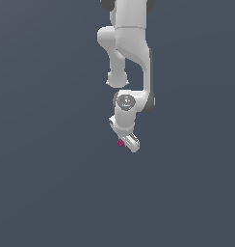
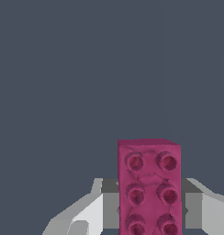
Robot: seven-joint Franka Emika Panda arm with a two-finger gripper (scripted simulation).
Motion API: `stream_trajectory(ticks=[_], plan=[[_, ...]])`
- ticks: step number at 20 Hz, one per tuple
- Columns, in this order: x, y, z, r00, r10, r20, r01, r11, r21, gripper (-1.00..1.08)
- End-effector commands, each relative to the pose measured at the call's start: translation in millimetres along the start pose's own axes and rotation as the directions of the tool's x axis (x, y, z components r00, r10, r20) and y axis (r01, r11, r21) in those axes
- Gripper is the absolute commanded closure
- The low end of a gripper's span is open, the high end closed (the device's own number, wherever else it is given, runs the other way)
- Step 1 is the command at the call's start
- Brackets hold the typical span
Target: Pick up the object and move it to a goal position.
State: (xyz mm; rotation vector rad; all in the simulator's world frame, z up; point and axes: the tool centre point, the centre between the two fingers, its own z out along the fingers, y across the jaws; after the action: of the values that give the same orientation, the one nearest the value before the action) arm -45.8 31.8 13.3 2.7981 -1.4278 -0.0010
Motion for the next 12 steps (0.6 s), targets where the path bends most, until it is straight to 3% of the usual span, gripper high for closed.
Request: stream_trajectory(ticks=[1,12], plan=[[-0.8,-5.0,-3.0,1.000,-0.001,0.000,0.001,1.000,0.001,1.08],[-10.4,-62.6,-36.8,1.000,0.000,-0.002,0.000,1.000,0.000,1.08]])
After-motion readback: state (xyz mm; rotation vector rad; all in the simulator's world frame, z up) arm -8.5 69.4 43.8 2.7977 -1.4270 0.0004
